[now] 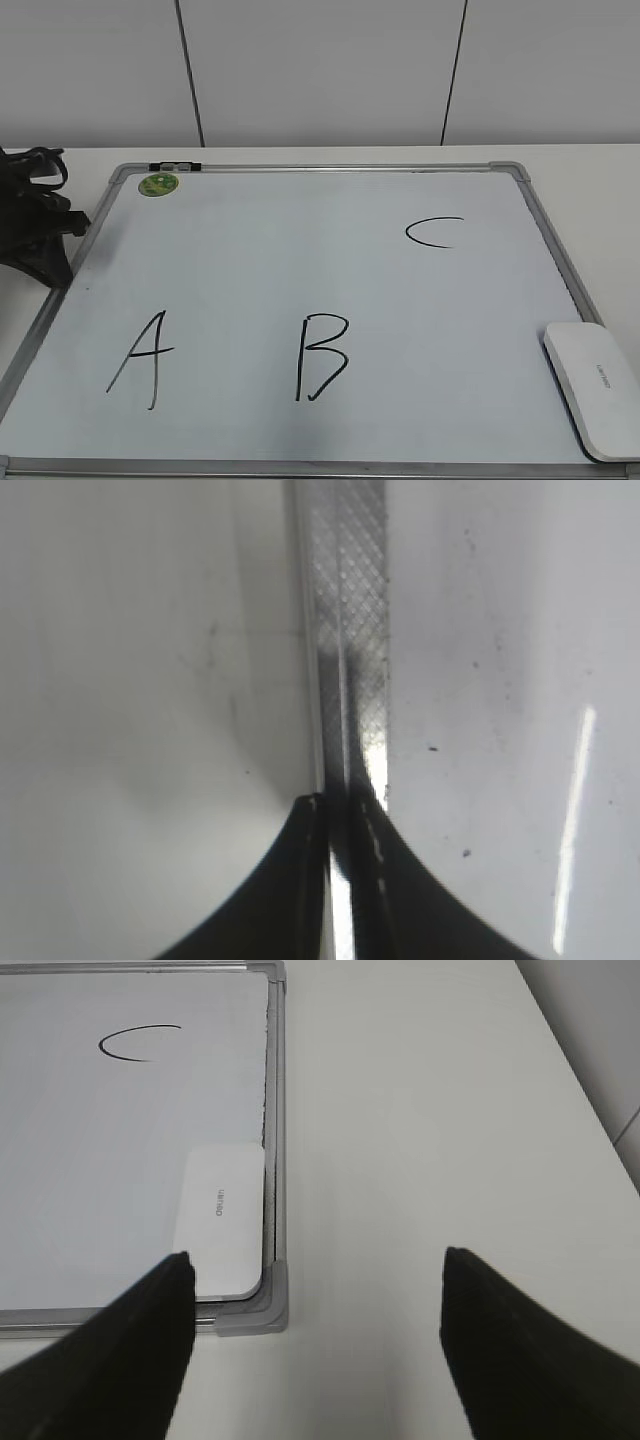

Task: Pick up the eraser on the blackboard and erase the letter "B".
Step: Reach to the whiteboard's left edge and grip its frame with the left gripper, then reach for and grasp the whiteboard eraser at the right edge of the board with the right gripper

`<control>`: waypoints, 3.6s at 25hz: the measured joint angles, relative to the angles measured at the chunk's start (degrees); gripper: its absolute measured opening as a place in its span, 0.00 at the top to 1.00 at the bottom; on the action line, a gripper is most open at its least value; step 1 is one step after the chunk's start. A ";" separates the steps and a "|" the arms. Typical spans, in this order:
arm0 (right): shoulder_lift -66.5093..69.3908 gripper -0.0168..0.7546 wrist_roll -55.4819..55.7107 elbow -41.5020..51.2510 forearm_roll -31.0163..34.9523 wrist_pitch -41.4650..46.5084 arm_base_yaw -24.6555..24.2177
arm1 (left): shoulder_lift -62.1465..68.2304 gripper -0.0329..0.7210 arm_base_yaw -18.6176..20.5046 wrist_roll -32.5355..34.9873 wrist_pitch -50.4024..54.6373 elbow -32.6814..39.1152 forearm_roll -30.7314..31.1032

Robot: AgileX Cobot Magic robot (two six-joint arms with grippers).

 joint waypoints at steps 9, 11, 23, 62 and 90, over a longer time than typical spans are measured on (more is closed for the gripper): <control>9.35 0.22 0.00 -2.81 0.42 -0.11 0.00 | 0.09 0.94 0.00 -0.09 0.13 -0.13 -0.04; 13.87 0.22 0.00 -3.70 0.42 -0.11 0.00 | 0.09 0.94 0.00 -0.09 0.13 -0.13 -0.04; 26.71 0.22 -1.60 -6.34 1.20 -2.51 0.00 | 0.09 0.94 0.00 -0.09 0.17 -0.13 -0.04; 69.14 0.22 -7.09 -8.31 14.22 -16.37 4.43 | 0.09 0.94 0.09 -0.09 0.26 -0.13 -0.65; 75.77 0.10 4.78 -8.41 5.44 -27.62 10.59 | 0.09 0.94 0.13 -0.09 0.26 -0.13 -0.65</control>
